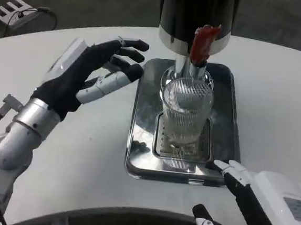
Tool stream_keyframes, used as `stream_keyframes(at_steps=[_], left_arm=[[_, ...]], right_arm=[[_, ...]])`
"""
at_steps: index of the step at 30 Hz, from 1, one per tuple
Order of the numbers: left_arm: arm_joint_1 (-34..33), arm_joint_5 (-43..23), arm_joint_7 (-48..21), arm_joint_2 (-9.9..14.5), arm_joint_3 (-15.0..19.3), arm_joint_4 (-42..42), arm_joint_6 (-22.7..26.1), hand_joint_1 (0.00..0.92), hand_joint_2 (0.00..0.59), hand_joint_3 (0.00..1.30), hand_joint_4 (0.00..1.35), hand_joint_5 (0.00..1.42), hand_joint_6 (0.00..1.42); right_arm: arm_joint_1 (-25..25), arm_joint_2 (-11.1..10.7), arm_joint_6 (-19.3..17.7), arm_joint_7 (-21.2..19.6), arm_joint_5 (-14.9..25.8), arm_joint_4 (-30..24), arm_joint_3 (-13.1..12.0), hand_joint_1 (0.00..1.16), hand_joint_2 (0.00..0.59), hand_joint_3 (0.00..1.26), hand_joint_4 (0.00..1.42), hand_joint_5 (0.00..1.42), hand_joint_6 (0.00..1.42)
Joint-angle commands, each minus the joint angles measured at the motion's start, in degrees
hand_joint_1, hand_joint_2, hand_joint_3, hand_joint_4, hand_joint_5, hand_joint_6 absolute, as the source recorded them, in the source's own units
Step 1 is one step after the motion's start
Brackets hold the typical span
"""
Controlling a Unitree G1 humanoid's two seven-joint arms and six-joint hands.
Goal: Grasp the cup under the faucet to collect the drink, then remove the cup.
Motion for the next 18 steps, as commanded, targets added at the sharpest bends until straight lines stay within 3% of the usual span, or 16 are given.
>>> stream_keyframes(at_steps=[1,5,11,18], left_arm=[[1.9,-7.0,-7.2,1.6,3.1,-5.2,-2.5,0.0,0.05,0.38,0.41,0.48,0.44],[1.0,-13.7,-15.5,1.1,4.5,-8.4,0.9,0.0,0.063,0.33,0.34,0.42,0.43],[-2.7,-22.8,-28.5,0.4,6.1,-12.1,10.8,0.0,0.071,0.24,0.23,0.34,0.38],[-7.5,-25.8,-36.4,-0.8,6.5,-13.7,18.8,0.0,0.075,0.23,0.19,0.31,0.35]], right_arm=[[-1.5,1.4,0.7,0.2,-1.1,0.8,1.2,0.38,0.461,0.16,0.1,0.13,0.16],[-2.6,1.6,1.1,0.4,-2.1,1.3,2.1,0.38,0.461,0.16,0.1,0.13,0.16],[-2.3,2.0,1.5,0.2,-3.3,0.8,3.7,0.38,0.461,0.16,0.1,0.13,0.16],[-1.3,2.0,1.4,0.0,-4.3,-0.4,5.2,0.38,0.461,0.16,0.1,0.13,0.16]])
